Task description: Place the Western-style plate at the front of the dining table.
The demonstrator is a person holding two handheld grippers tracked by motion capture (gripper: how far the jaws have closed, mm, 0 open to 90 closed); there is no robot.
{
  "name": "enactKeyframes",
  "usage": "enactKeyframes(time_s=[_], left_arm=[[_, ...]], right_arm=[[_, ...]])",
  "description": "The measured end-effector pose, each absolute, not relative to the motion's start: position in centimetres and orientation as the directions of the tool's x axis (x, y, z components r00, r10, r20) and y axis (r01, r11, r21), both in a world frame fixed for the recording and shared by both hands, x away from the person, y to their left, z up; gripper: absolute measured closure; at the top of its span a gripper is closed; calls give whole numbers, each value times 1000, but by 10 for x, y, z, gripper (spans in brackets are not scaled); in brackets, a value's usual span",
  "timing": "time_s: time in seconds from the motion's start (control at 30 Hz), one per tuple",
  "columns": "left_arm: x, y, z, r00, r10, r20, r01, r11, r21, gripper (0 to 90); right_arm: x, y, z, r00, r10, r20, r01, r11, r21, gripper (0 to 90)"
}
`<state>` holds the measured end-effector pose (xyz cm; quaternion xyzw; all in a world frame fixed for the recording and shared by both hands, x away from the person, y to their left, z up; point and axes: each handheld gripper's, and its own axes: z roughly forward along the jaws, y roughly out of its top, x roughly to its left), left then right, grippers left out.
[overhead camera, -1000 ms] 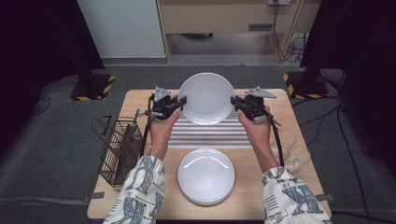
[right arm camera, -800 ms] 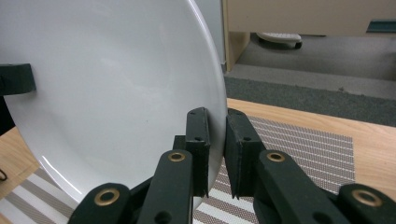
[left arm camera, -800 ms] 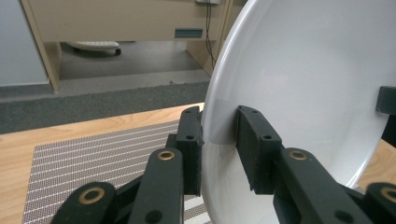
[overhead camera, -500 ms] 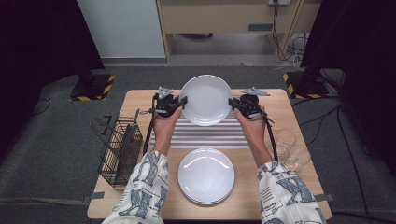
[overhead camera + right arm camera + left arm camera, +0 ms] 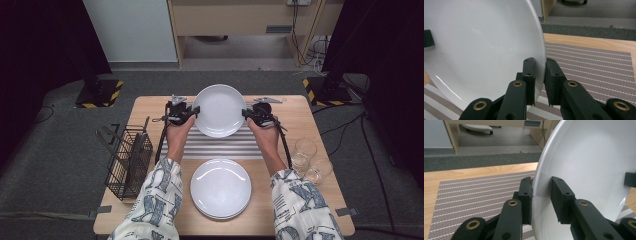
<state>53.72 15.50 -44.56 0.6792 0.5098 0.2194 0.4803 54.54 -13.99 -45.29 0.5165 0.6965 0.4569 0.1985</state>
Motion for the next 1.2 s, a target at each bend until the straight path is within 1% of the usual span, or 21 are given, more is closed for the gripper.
enactKeyframes(time_s=[0.23, 0.67, 1.0, 1.2], left_arm=[[540, 154, -454, 377, 905, -197, 499, -20, 866, 699], [534, 157, -465, 353, 911, -212, 529, -8, 848, 684], [532, 155, -468, 357, 912, -201, 538, -24, 843, 687], [535, 153, -473, 353, 911, -212, 560, -25, 828, 683]], right_arm=[[550, -140, -461, -385, 902, 195, 559, 60, 827, 793], [546, -134, -465, -384, 906, 178, 579, 86, 811, 793], [544, -133, -467, -375, 912, 167, 594, 98, 798, 789], [546, -133, -471, -369, 915, 164, 605, 102, 790, 789]])
